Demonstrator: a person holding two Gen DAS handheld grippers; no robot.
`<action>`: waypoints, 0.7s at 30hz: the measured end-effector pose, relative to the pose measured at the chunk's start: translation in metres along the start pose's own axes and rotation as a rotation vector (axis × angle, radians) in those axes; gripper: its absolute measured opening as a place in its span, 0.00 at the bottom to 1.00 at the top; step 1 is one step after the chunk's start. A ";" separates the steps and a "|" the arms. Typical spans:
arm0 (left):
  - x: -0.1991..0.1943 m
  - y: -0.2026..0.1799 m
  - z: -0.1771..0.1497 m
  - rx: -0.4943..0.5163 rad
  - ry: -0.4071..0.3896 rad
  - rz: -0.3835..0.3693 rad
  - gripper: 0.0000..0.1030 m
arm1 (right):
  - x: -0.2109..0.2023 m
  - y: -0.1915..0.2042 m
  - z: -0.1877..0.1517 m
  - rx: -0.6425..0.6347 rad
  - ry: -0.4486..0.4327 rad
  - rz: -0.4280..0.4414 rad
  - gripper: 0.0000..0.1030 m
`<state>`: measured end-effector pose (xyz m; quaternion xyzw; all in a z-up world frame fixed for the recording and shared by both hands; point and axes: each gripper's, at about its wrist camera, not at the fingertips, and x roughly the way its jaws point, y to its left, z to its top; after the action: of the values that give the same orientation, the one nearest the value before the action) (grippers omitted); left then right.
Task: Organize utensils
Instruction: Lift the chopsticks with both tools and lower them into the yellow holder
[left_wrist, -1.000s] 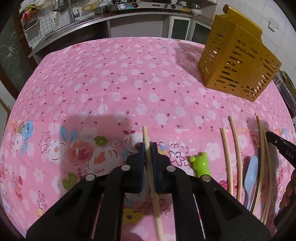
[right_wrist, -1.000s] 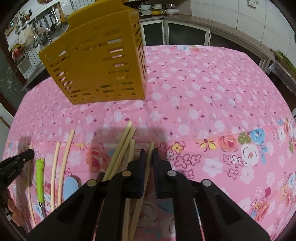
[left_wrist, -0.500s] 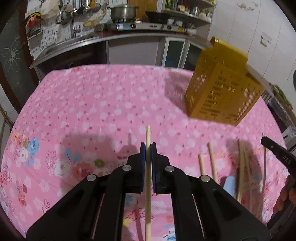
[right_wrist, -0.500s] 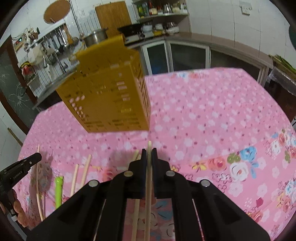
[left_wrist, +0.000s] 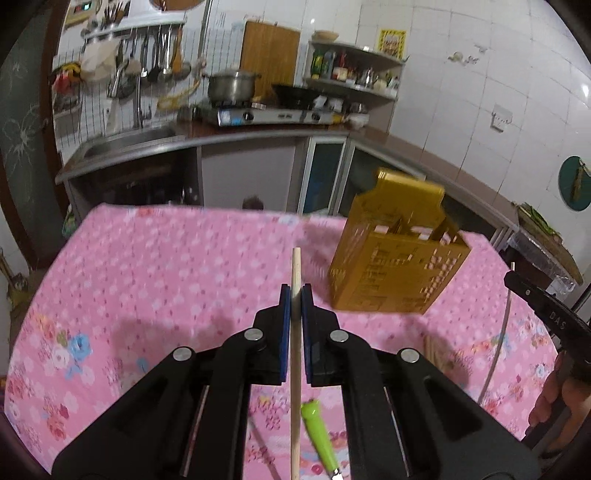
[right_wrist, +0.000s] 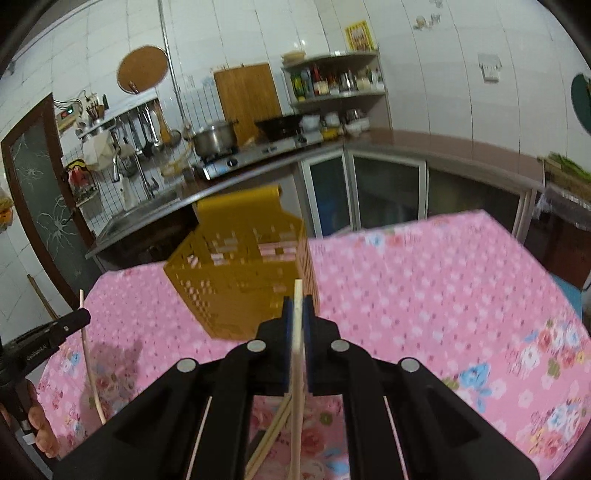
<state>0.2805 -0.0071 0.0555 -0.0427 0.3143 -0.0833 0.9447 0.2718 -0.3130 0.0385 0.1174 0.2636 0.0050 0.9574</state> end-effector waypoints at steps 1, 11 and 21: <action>-0.003 -0.003 0.005 0.005 -0.024 -0.002 0.04 | -0.002 0.001 0.003 -0.002 -0.013 0.002 0.06; -0.027 -0.026 0.059 0.033 -0.190 -0.038 0.04 | -0.021 0.011 0.056 -0.033 -0.150 0.018 0.05; -0.039 -0.062 0.130 0.061 -0.337 -0.115 0.04 | -0.042 0.032 0.132 -0.069 -0.269 0.053 0.05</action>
<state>0.3195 -0.0571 0.1903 -0.0454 0.1457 -0.1383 0.9786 0.3046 -0.3138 0.1771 0.0909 0.1294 0.0235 0.9871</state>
